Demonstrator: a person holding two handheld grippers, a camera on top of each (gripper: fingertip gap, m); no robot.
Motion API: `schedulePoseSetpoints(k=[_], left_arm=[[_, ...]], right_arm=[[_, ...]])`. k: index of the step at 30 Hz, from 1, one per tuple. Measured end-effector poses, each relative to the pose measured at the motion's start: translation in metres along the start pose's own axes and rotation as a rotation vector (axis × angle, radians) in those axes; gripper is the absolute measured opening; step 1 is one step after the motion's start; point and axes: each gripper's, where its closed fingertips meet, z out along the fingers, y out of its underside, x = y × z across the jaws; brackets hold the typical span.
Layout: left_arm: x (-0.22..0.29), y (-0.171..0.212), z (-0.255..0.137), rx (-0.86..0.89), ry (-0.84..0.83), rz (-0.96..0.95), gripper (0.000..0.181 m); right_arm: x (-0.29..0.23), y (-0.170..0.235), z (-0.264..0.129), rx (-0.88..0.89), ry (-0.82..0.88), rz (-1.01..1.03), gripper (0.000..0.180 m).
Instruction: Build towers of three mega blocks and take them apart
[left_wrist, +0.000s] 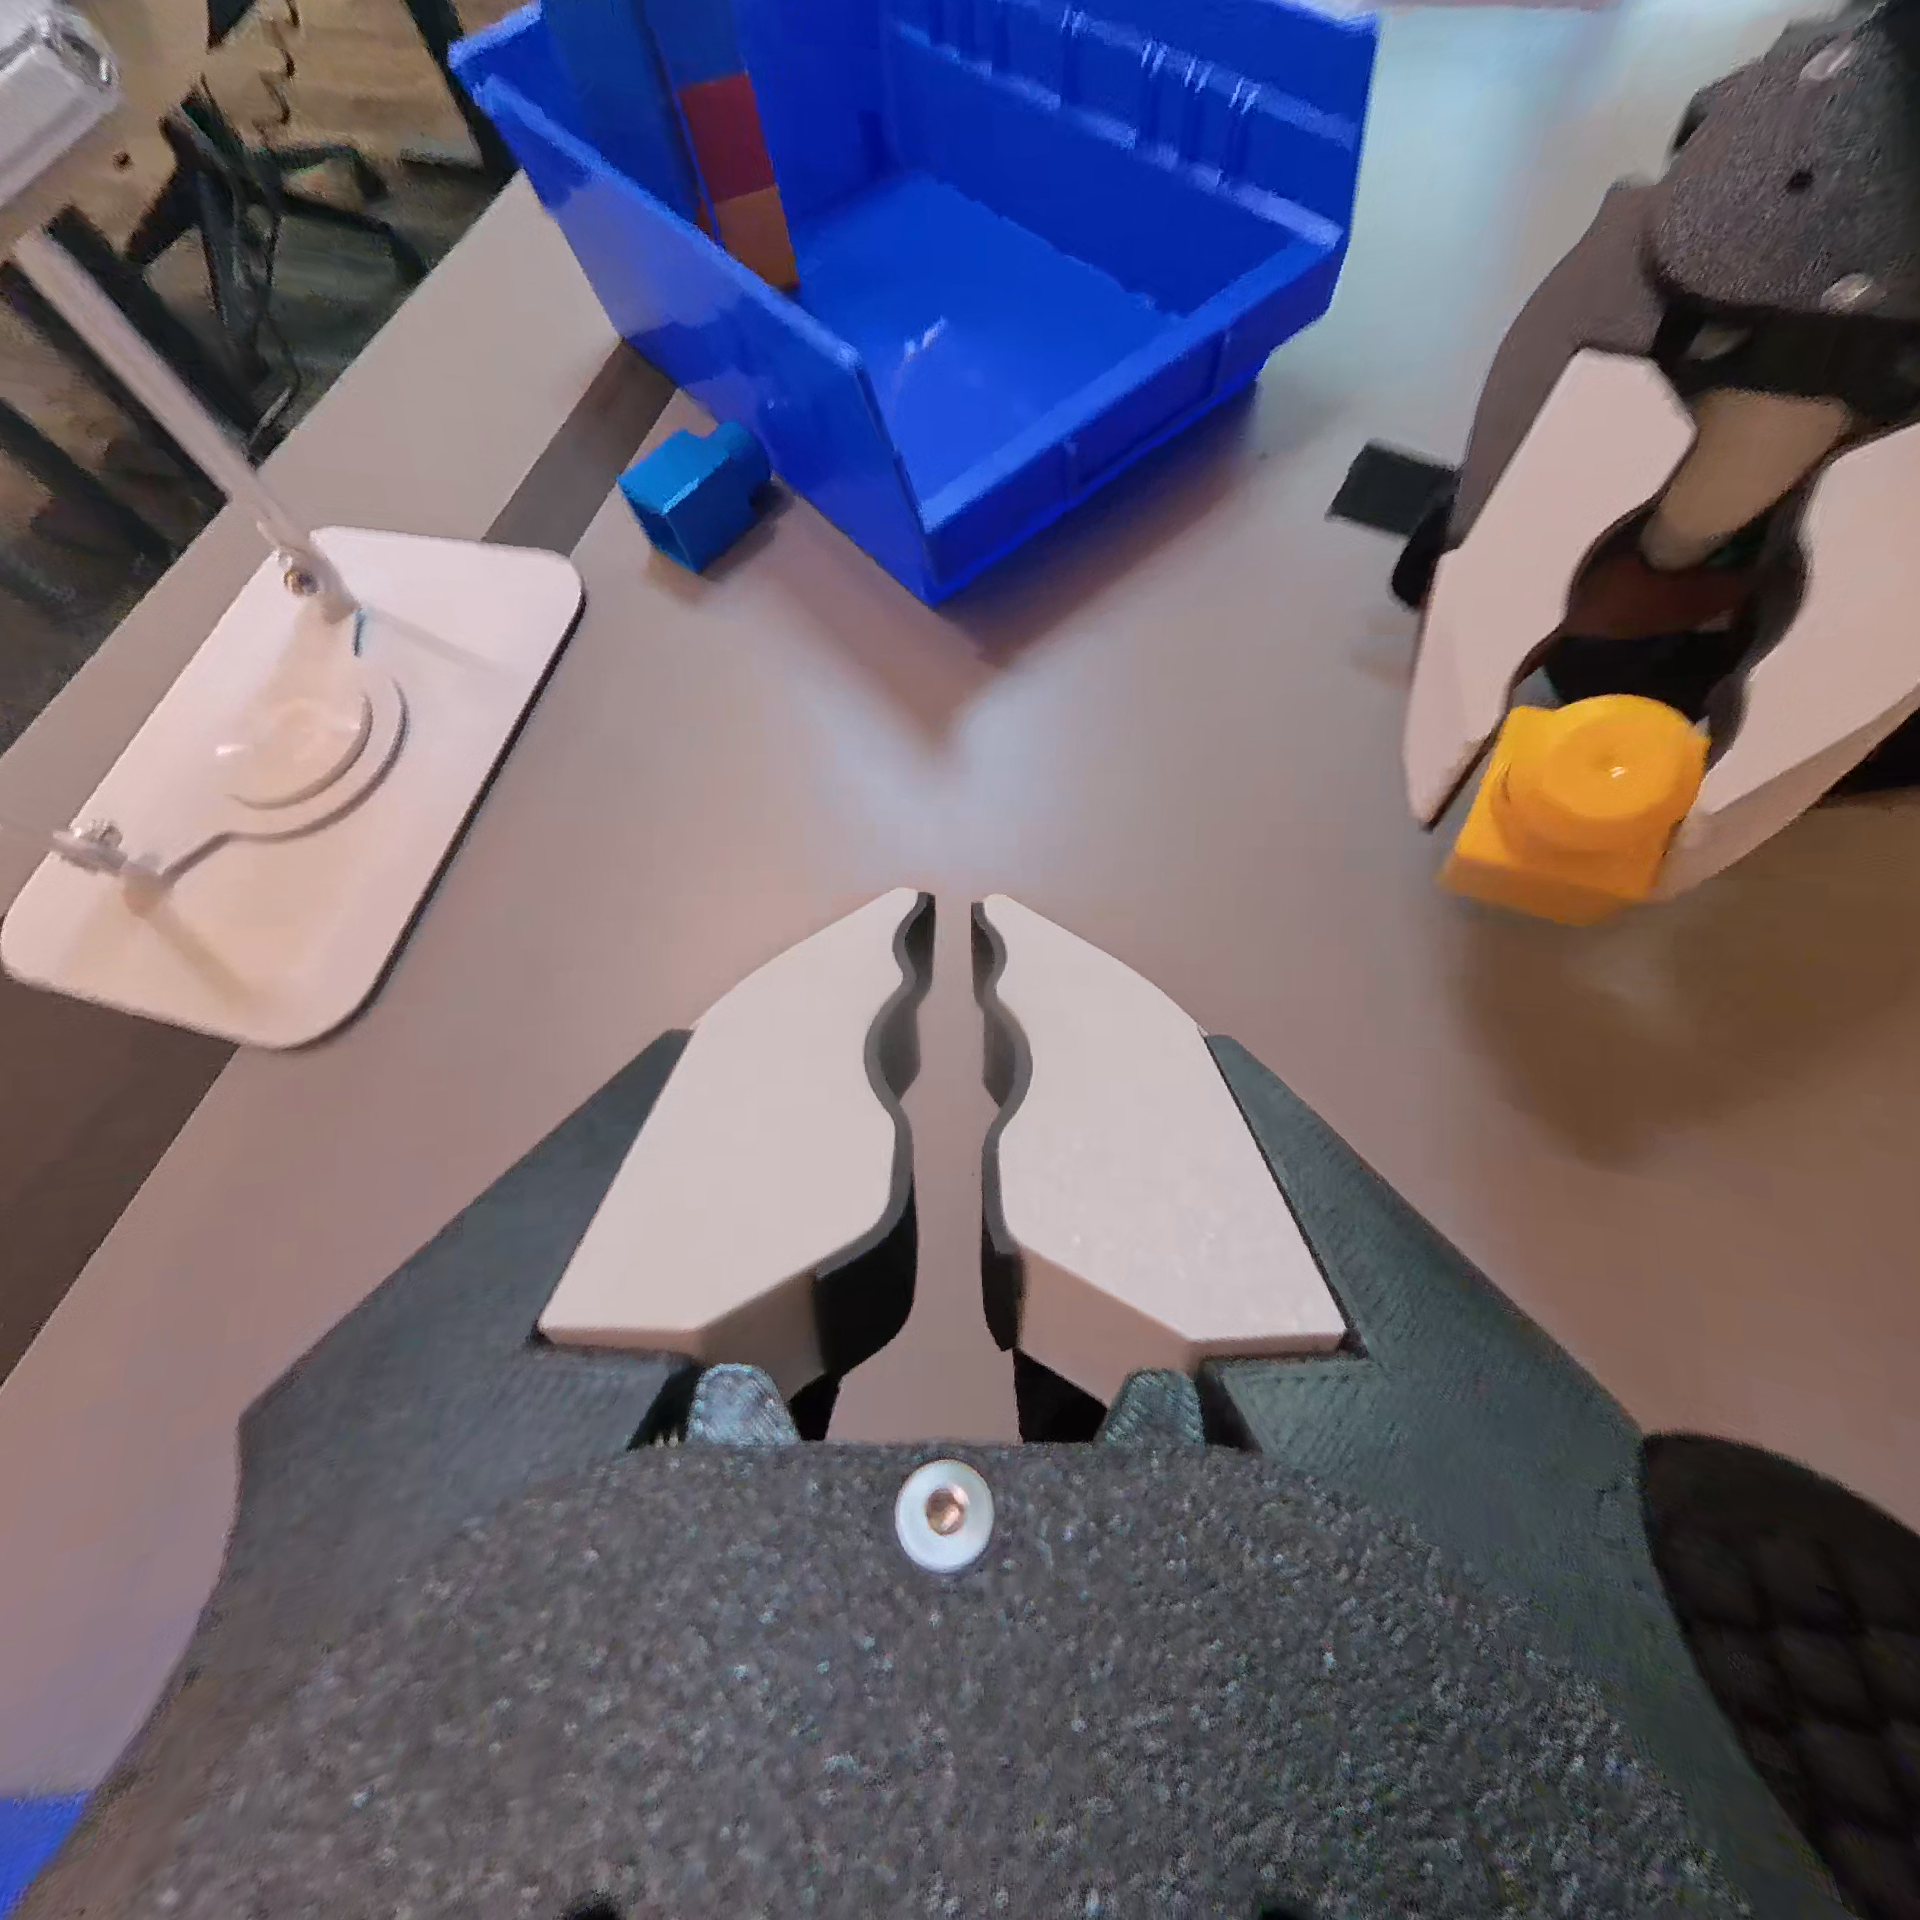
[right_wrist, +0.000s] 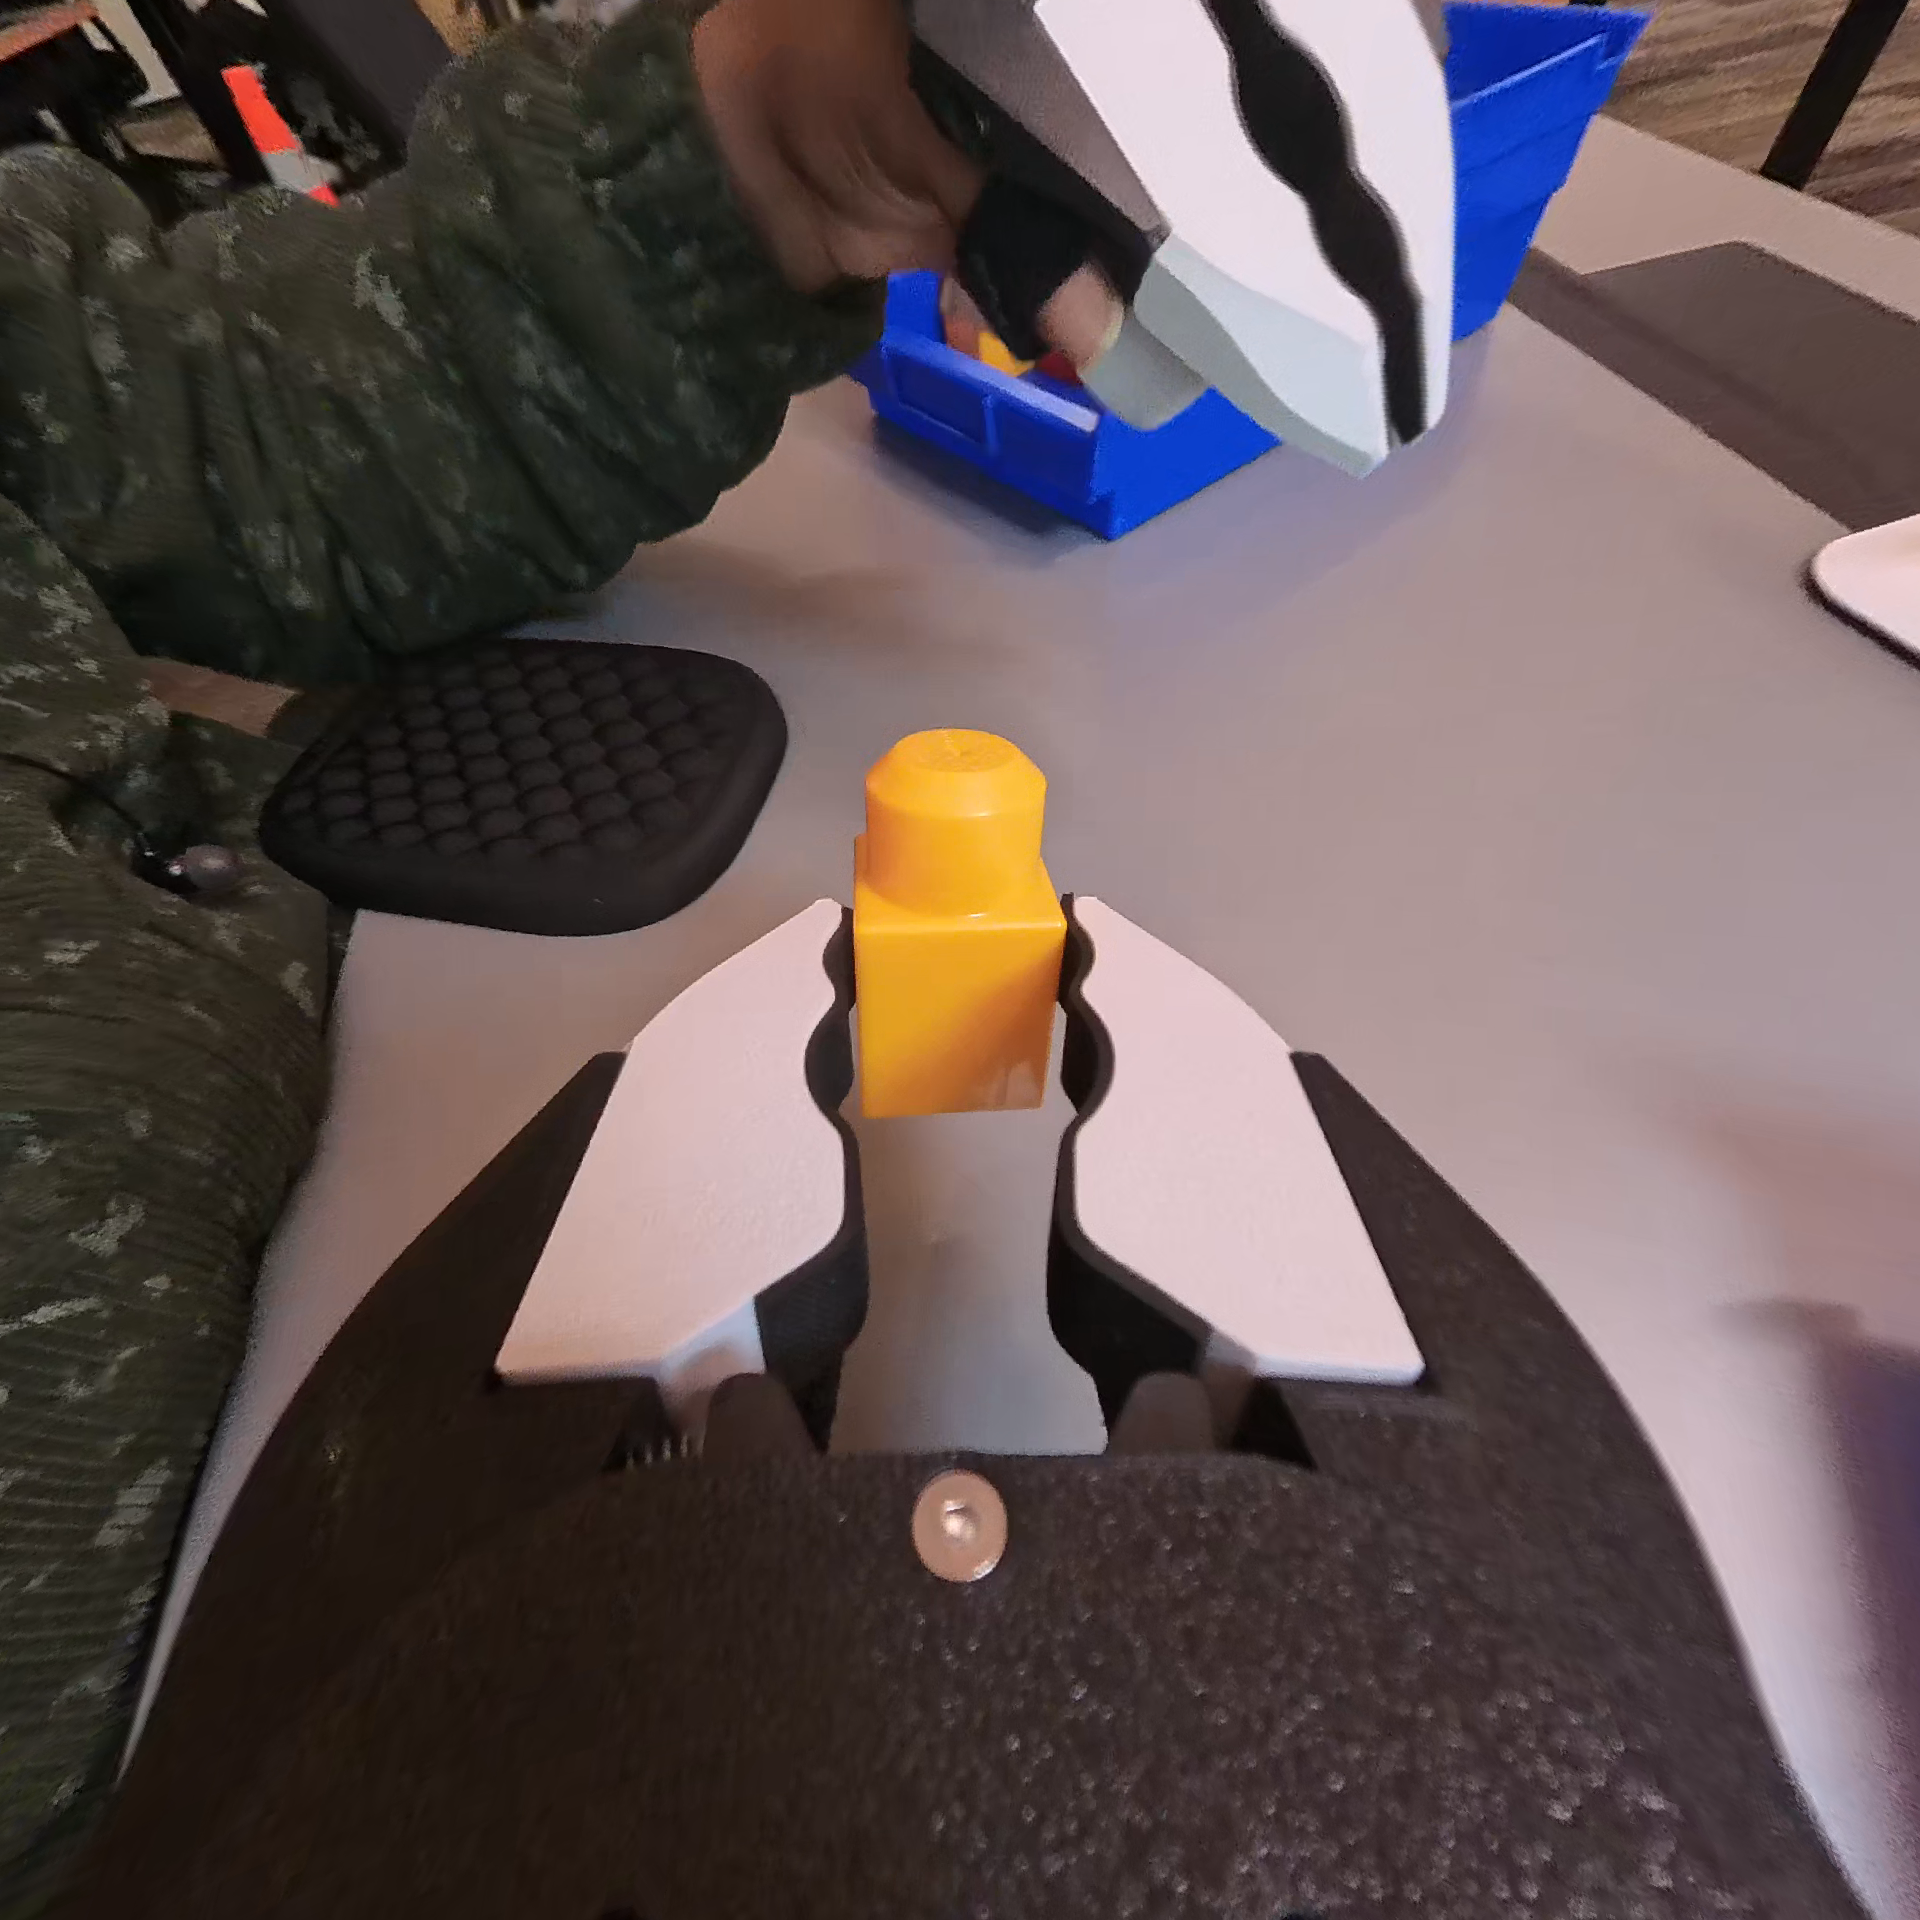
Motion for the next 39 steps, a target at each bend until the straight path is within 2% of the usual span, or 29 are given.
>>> schedulePoseSetpoints(k=[2, 5, 7, 11, 15, 19, 24, 28, 29, 31, 34, 37, 39], left_arm=[[0.012, -0.012, 0.005, 0.111, 0.047, -0.003, 0.016], [0.05, -0.024, 0.005, 0.287, 0.225, -0.039, 0.039], [0.074, -0.025, 0.005, 0.368, 0.33, -0.079, 0.047], [0.108, -0.007, 0.024, 0.317, 0.385, -0.039, 0.059], [0.114, 0.003, 0.041, 0.246, 0.358, -0.053, 0.055], [0.124, -0.011, 0.03, 0.368, 0.485, -0.191, 0.044], [0.117, -0.017, 0.017, 0.416, 0.435, -0.129, 0.037], [0.104, -0.012, 0.002, 0.403, 0.418, -0.121, 0.036], [0.101, -0.008, 0.0, 0.385, 0.406, -0.124, 0.036], [0.1, -0.004, -0.008, 0.381, 0.417, -0.123, 0.036], [0.099, 0.005, -0.011, 0.338, 0.384, -0.093, 0.036], [0.095, 0.017, -0.009, 0.272, 0.313, -0.062, 0.036], [0.091, 0.025, -0.008, 0.24, 0.272, -0.052, 0.036]], right_arm=[[0.007, -0.003, -0.003, 0.027, 0.038, 0.007, 0.037], [0.022, -0.007, -0.005, 0.091, 0.113, 0.038, 0.037], [0.026, -0.01, -0.005, 0.135, 0.127, 0.062, 0.037], [0.015, -0.029, -0.006, 0.28, 0.064, 0.081, 0.037], [0.007, -0.028, 0.002, 0.259, 0.052, 0.053, 0.037], [0.002, -0.035, 0.002, 0.315, 0.029, 0.056, 0.037], [0.002, -0.044, -0.001, 0.382, 0.021, 0.07, 0.037], [0.005, -0.037, -0.003, 0.327, 0.014, 0.067, 0.034], [0.003, -0.031, -0.001, 0.284, -0.001, 0.055, 0.028], [-0.001, -0.013, 0.008, 0.155, -0.011, 0.001, 0.0], [-0.007, 0.009, 0.024, 0.007, 0.003, -0.094, 0.005], [-0.001, -0.003, 0.02, 0.034, 0.039, -0.122, 0.017], [0.025, -0.019, 0.005, 0.051, 0.148, -0.137, 0.024]])
